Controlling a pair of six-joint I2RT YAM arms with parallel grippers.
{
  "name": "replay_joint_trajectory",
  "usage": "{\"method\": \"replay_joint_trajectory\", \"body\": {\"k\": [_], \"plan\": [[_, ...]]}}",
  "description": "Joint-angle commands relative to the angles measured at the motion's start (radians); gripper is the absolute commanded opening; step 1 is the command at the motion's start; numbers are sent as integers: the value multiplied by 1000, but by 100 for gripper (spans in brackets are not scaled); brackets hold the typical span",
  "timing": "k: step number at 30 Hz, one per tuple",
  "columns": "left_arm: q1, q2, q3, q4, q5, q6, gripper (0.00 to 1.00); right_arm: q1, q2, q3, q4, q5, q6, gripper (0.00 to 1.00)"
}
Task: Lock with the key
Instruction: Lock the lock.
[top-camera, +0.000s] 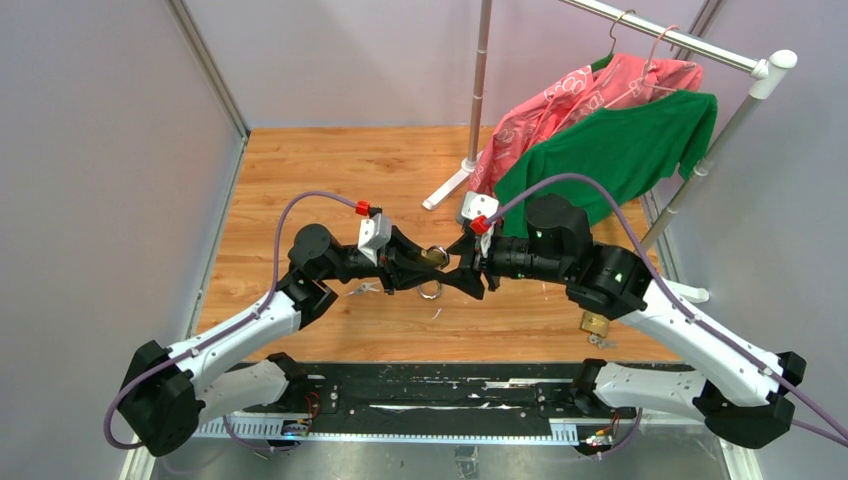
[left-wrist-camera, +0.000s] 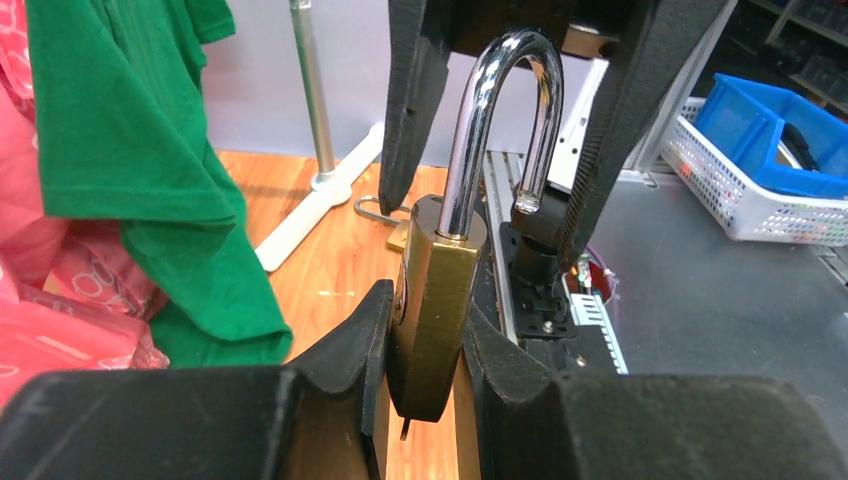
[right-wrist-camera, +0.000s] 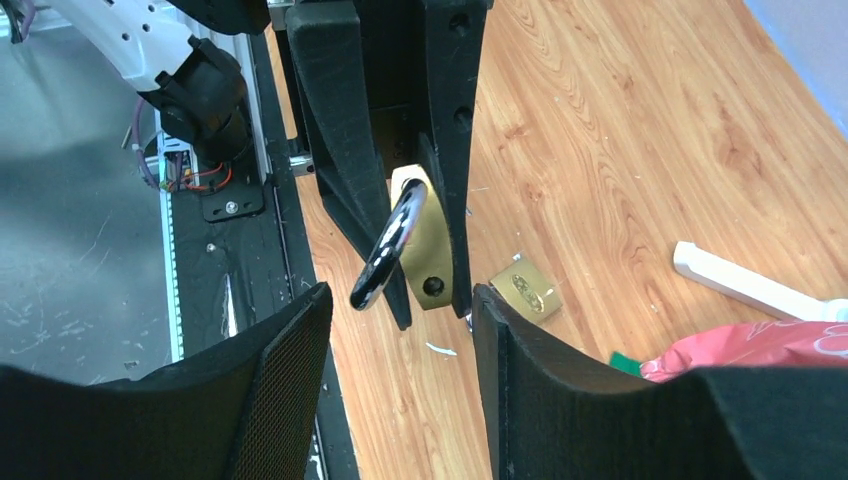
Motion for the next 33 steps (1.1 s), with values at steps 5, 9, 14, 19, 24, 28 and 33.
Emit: {"method": "replay_joint_trajectory", "body": {"k": [5, 9, 14, 19, 24, 28, 33], "plan": [[-11, -27, 15, 80, 8, 13, 0, -57, 84, 239, -235, -128, -76, 57], [-10, -27, 18, 64, -12, 23, 0, -57, 145, 359, -359, -186, -78, 62], [-10, -28, 20, 52, -23, 33, 0, -57, 164, 404, -378, -125, -21, 56], [-10, -32, 22, 46, -22, 39, 0, -57, 163, 419, -364, -88, 5, 34], [-10, -30, 23, 39, -17, 43, 0, -57, 180, 424, -365, -87, 28, 25], [-11, -26, 29, 38, -18, 42, 0, -57, 199, 441, -370, -9, 21, 13], [-11, -36, 33, 38, -17, 36, 0, -57, 214, 448, -407, 34, -27, 11]]}}
